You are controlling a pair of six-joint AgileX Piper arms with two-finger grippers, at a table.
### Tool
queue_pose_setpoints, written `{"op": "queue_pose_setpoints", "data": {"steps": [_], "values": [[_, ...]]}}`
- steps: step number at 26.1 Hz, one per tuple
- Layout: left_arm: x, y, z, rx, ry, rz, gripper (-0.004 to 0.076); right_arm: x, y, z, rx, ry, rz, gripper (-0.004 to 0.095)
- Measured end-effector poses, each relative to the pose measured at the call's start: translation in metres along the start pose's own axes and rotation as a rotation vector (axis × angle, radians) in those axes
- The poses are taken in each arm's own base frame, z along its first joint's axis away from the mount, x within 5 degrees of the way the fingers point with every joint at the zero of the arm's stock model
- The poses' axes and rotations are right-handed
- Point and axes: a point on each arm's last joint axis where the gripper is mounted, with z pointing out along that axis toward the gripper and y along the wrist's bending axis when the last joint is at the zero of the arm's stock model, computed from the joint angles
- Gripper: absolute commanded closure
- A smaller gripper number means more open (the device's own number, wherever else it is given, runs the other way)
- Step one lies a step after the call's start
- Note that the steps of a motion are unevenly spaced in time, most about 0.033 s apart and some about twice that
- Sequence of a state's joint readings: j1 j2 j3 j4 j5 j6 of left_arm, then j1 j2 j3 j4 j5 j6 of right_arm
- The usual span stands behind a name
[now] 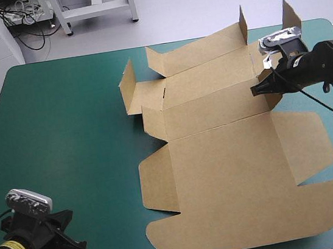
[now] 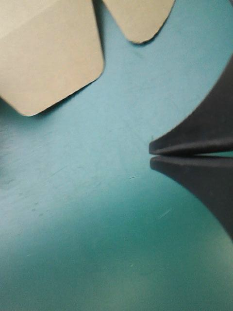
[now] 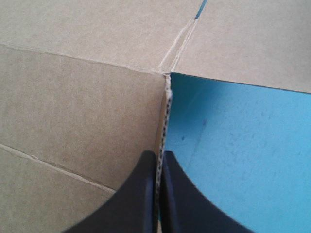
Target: Fold the box
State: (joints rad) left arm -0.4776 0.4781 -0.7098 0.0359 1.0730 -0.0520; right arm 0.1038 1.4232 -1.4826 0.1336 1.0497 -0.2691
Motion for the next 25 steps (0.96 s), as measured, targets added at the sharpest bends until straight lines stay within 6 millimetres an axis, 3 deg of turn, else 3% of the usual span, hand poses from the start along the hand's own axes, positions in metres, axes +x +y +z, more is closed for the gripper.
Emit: {"op": "queue_pose_setpoints", "data": {"steps": [7, 16, 25], "values": [[-0.022, 0.003, -0.031, -0.024, -0.130, 0.009, 0.0756, -0.016, 0.011, -0.004, -0.014, -0.049, -0.245, 0.0931], [-0.022, 0.003, -0.033, -0.028, -0.121, 0.010, 0.0756, -0.046, 0.041, 0.021, -0.046, -0.138, -0.519, 0.0932], [-0.019, 0.003, -0.033, -0.031, -0.081, 0.009, 0.0756, -0.072, 0.074, 0.043, -0.136, -0.233, -1.033, 0.0931]]}}
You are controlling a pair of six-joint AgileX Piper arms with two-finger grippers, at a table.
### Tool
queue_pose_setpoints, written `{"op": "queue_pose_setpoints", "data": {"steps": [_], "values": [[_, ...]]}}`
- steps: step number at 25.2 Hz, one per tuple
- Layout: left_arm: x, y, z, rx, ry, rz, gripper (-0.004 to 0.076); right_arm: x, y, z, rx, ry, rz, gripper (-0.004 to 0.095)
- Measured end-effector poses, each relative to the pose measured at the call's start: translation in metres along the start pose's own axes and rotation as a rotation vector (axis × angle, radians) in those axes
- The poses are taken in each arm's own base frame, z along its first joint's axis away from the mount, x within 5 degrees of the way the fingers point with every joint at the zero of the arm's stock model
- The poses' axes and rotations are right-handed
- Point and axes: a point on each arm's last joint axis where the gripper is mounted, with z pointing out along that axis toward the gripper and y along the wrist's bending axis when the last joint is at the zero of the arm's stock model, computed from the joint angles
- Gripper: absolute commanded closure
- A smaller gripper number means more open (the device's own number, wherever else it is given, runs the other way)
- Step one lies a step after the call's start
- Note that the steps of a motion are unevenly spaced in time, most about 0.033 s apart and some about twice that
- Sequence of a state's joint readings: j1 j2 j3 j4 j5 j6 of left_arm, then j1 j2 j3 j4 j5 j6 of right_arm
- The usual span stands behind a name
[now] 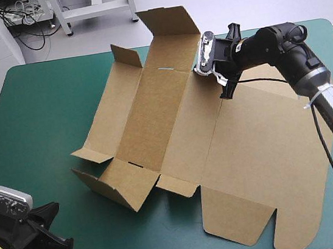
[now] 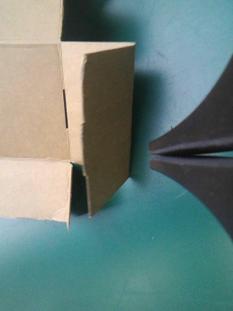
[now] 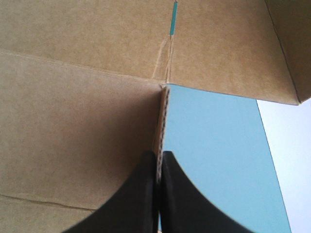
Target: Fold the box
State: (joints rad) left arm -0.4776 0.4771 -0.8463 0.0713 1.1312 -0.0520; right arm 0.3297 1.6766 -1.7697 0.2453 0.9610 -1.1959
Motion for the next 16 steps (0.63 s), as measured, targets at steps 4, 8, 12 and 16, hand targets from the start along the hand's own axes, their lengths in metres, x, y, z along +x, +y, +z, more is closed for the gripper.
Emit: {"op": "queue_pose_setpoints", "data": {"steps": [4, 8, 12, 16], "values": [[0.000, 0.000, 0.000, -0.001, 0.004, 0.000, 0.0756, -0.006, 0.005, -0.001, -0.058, -0.060, -0.096, 0.0931], [0.000, 0.000, 0.000, -0.001, 0.004, 0.000, 0.0756, -0.009, 0.010, 0.002, -0.099, -0.081, -0.149, 0.0931], [0.000, 0.000, 0.000, -0.002, 0.004, 0.001, 0.0756, -0.011, 0.014, 0.014, -0.152, -0.111, -0.140, 0.0931], [0.000, 0.000, 0.000, -0.002, 0.003, 0.001, 0.0756, -0.017, 0.023, 0.028, -0.201, -0.126, -0.206, 0.0931]]}}
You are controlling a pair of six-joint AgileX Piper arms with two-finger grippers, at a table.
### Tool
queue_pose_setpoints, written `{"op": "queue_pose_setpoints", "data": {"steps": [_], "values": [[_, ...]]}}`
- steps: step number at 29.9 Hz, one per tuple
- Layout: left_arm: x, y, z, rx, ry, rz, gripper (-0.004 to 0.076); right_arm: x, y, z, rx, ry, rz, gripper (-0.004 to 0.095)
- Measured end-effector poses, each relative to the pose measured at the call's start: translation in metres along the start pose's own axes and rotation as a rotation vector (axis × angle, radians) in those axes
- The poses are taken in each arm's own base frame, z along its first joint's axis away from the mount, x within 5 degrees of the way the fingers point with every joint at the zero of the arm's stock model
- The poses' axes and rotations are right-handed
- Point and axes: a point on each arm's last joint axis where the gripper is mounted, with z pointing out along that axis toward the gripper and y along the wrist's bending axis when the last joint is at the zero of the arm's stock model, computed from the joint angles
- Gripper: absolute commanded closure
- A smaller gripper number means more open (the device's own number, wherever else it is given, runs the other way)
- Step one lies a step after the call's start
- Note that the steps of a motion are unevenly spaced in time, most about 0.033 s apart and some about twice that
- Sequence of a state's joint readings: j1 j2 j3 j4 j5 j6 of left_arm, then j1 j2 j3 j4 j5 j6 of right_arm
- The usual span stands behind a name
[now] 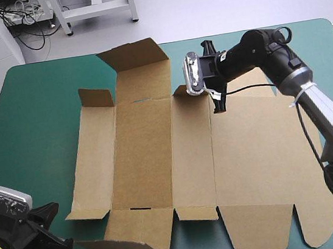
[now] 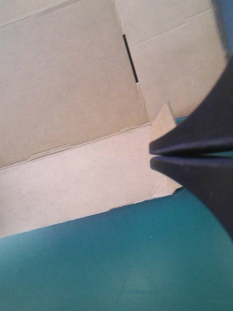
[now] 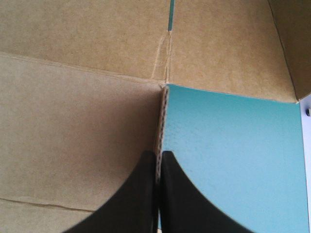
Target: Fold the box
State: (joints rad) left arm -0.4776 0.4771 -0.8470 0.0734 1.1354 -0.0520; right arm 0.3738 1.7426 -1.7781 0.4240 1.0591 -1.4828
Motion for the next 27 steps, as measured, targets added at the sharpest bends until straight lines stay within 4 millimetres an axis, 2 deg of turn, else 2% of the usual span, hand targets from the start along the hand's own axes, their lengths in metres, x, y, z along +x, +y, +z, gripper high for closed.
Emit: {"op": "queue_pose_setpoints", "data": {"steps": [5, 10, 13, 17, 20, 22, 27], "values": [[0.000, 0.000, 0.000, -0.001, 0.000, 0.000, 0.0756, -0.008, 0.005, 0.025, -0.044, -0.013, -0.038, 0.0931], [0.000, 0.000, 0.000, -0.001, 0.000, 0.000, 0.0756, -0.004, 0.004, 0.043, -0.052, -0.006, -0.036, 0.0912], [0.000, 0.000, 0.000, -0.001, 0.000, 0.000, 0.0756, -0.002, 0.003, 0.046, -0.051, 0.002, -0.038, 0.0800], [0.000, 0.000, 0.000, -0.001, 0.000, 0.000, 0.0756, -0.002, 0.003, 0.047, -0.045, 0.003, -0.041, 0.0460], [0.000, 0.000, 0.000, -0.001, 0.000, 0.000, 0.0756, -0.002, 0.003, 0.047, -0.045, 0.000, -0.038, 0.0251], [0.000, 0.000, 0.000, -0.001, 0.000, 0.000, 0.0756, -0.002, 0.003, 0.047, -0.043, -0.004, -0.030, 0.0214], [0.000, 0.000, 0.000, -0.001, 0.000, 0.000, 0.0756, -0.003, 0.002, 0.046, -0.038, -0.003, 0.060, 0.0247]]}}
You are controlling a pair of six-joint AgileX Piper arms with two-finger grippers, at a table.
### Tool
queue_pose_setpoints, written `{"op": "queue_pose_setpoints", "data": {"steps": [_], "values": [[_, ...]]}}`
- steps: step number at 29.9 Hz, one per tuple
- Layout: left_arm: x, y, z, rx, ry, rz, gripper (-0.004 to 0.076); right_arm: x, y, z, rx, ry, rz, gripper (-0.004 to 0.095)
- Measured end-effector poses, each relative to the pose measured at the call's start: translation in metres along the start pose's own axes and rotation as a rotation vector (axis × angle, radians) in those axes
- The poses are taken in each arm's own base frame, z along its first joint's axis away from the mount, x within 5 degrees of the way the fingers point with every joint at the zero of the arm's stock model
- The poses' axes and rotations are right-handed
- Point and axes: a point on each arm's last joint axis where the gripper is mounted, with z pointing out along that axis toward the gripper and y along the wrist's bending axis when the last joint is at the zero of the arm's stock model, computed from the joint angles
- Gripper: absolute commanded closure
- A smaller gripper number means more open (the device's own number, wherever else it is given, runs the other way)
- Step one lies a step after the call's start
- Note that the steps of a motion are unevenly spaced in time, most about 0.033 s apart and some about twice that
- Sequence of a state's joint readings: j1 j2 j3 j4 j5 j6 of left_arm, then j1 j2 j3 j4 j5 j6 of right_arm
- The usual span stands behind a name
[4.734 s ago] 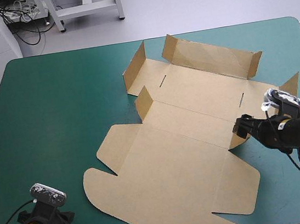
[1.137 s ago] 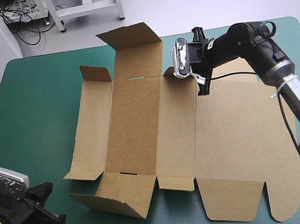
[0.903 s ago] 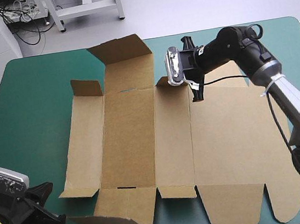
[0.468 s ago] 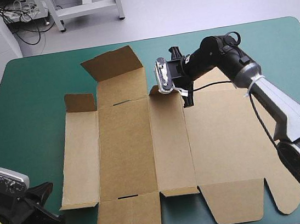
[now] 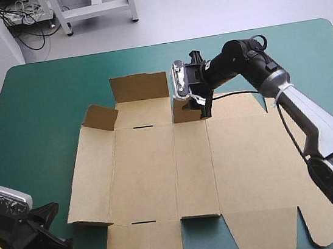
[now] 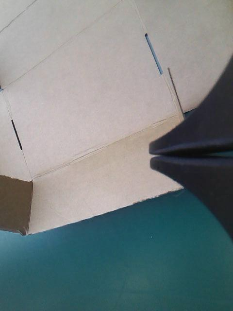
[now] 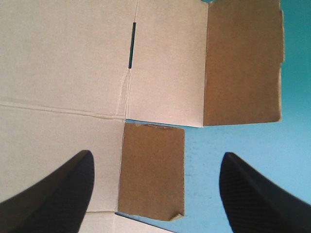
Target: Fold the box
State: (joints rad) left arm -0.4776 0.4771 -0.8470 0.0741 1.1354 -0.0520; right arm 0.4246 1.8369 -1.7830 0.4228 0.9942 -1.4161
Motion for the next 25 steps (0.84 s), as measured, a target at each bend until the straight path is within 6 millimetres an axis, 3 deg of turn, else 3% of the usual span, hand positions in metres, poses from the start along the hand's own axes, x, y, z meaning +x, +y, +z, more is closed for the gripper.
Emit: {"op": "queue_pose_setpoints", "data": {"steps": [4, 10, 15, 25], "values": [[0.000, 0.000, 0.000, 0.000, 0.000, 0.000, 0.0756, -0.003, -0.003, -0.010, 0.026, 0.007, 0.179, 0.0458], [0.000, 0.000, 0.000, 0.000, 0.000, 0.000, 0.0756, -0.012, -0.001, -0.046, 0.077, 0.031, 0.350, 0.0920], [-0.001, 0.000, 0.000, 0.000, -0.008, 0.000, 0.0756, -0.011, 0.001, -0.067, 0.133, 0.092, 0.540, 0.0926], [-0.001, 0.000, 0.000, -0.003, -0.009, 0.001, 0.0756, 0.011, 0.008, -0.088, 0.266, 0.338, 0.937, 0.0926]]}}
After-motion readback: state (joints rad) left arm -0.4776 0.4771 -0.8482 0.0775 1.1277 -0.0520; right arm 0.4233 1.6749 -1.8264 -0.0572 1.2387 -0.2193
